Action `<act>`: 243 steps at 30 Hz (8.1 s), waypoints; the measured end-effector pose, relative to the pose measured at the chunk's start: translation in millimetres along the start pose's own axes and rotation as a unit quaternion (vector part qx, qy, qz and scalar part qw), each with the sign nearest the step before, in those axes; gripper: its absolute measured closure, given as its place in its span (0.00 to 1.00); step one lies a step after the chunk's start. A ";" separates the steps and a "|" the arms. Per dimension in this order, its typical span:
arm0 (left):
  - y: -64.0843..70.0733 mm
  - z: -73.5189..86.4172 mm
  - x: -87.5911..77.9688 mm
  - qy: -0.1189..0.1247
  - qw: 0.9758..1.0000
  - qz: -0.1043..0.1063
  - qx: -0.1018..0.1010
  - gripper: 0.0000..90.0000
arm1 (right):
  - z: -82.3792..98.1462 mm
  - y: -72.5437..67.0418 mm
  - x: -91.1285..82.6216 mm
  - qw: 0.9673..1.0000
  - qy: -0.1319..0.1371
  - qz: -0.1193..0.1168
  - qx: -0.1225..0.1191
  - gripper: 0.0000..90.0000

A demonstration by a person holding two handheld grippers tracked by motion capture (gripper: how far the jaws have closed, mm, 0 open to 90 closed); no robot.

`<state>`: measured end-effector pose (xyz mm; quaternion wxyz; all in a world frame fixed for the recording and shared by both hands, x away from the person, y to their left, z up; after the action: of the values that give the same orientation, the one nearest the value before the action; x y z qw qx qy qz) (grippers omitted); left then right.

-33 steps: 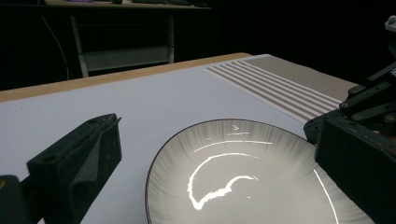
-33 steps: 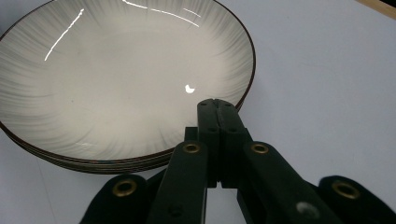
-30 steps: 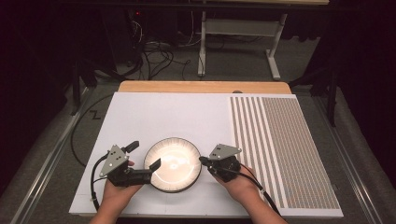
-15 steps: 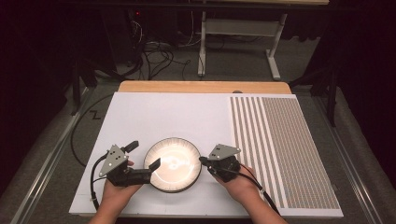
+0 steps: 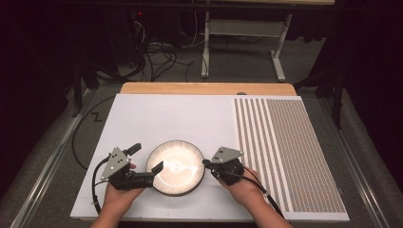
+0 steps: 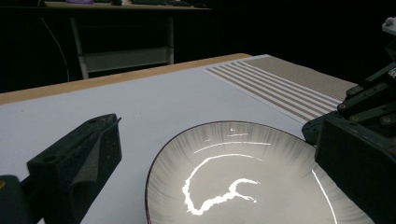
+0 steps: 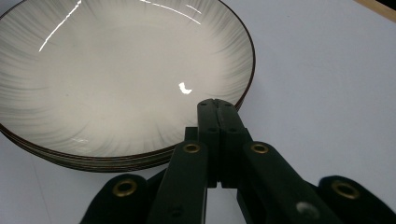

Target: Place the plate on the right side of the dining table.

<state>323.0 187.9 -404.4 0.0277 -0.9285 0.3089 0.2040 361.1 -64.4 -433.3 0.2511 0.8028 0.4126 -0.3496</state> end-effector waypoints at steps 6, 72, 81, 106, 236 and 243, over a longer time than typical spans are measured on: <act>-0.3 -0.3 -0.5 0.001 1.000 -0.001 0.001 0.01 | 0.1 -0.1 -0.2 1.000 -0.003 0.002 -0.002 1.00; -3.7 -3.5 -6.0 0.010 1.000 -0.002 -0.005 0.01 | -8.0 -12.0 9.3 1.000 -0.013 -0.009 -0.017 1.00; -3.4 -3.8 -5.1 0.011 1.000 -0.002 -0.005 0.01 | -8.6 -15.3 10.3 1.000 -0.014 -0.012 -0.020 1.00; -4.6 -5.5 -9.4 0.016 1.000 -0.006 -0.006 0.01 | -8.5 -19.2 12.5 0.999 -0.018 -0.015 -0.026 1.00; -41.3 -24.5 -18.4 -0.120 0.990 0.020 -0.077 0.01 | -19.6 -29.4 29.9 0.998 -0.027 -0.035 -0.043 1.00; -48.4 -23.5 -18.5 -0.136 0.984 0.033 -0.105 0.01 | -19.9 -29.2 30.0 0.998 -0.028 -0.034 -0.042 1.00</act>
<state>346.4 233.2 -379.2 -0.0351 -0.8790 0.3095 0.3611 356.1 -20.4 -447.2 0.2839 0.7673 0.4464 -0.3626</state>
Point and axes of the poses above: each handheld gripper's, and its own axes: x roughly forward along the jaws, z roughly out of its underside, y roughly to its right, the point moved 5 cm from there along x, roughly forward along the jaws, and after that the axes turned 11 degrees about -y, right-handed, at the moved point
